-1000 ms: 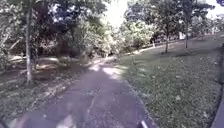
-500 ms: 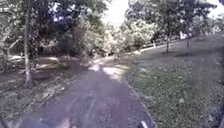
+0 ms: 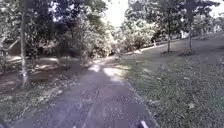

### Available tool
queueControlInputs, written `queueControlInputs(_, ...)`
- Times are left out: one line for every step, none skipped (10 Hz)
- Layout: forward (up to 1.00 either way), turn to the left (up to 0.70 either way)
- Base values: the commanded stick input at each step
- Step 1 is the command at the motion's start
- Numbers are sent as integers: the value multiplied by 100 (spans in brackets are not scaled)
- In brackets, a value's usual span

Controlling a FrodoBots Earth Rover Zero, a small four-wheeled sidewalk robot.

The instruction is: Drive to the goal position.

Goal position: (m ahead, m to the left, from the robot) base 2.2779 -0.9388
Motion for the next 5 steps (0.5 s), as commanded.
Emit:
queueControlInputs(50, 0)
queueControlInputs(50, 0)
queueControlInputs(50, 0)
queueControlInputs(50, 0)
queueControlInputs(50, 0)
